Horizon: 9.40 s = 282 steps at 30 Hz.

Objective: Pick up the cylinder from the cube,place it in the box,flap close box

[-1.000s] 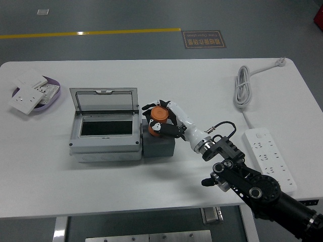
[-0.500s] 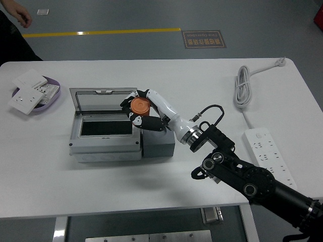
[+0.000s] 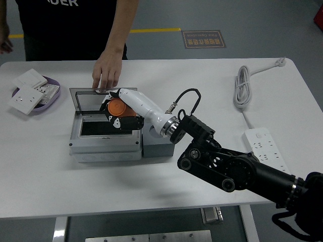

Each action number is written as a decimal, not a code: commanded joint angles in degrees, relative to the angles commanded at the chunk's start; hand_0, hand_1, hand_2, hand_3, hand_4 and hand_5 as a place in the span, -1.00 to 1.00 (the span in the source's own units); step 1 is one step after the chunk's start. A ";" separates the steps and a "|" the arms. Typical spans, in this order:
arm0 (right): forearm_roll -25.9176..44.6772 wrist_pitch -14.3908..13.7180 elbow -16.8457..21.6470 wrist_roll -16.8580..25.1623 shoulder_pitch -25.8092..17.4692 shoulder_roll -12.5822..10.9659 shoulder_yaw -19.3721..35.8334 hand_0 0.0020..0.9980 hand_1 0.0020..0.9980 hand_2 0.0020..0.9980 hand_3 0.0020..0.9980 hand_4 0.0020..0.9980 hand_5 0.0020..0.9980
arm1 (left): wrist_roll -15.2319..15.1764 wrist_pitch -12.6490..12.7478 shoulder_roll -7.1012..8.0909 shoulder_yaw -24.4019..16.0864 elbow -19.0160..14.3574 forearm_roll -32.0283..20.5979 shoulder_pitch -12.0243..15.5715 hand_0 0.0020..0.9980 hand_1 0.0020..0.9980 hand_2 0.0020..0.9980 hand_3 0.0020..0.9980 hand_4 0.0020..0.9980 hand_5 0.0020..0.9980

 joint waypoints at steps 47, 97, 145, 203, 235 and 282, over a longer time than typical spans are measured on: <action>4.77 1.42 -4.97 -10.00 8.04 1.22 -12.72 0.39 0.34 0.35 0.30 -0.60 -0.83 | 0.26 -0.39 0.94 -1.32 0.00 2.65 -0.18 0.21 0.18 0.18 0.17 0.29 -0.59; 18.36 9.11 10.63 -5.31 0.79 -8.87 15.44 0.64 0.47 0.49 0.48 0.40 -0.48 | -0.01 -0.24 0.24 -0.94 0.00 2.12 0.04 0.21 0.18 0.18 0.17 0.29 -0.60; 16.31 8.92 0.65 -2.24 -2.50 -3.39 10.04 0.61 0.46 0.45 0.41 0.27 -0.43 | -0.29 -0.33 0.03 0.36 0.00 1.42 -0.46 0.21 0.18 0.18 0.17 0.29 -0.59; 13.18 8.26 9.58 -5.10 -9.89 -9.15 17.46 0.56 0.46 0.48 0.42 0.25 -0.44 | -0.16 -0.23 0.23 0.12 0.00 1.65 -0.31 0.21 0.18 0.18 0.17 0.28 -0.60; 18.68 10.48 -2.43 -3.40 10.56 -12.23 3.94 0.57 0.48 0.50 0.44 0.27 -0.42 | -1.63 0.38 2.86 8.31 0.00 -7.85 0.11 0.21 0.18 0.18 0.17 0.28 -0.60; 14.23 9.47 5.99 1.52 -12.23 -14.71 37.20 0.59 0.50 0.51 0.45 0.30 -0.37 | -1.95 0.39 4.15 6.41 0.00 -7.06 -1.07 0.21 0.18 0.18 0.17 0.28 -0.60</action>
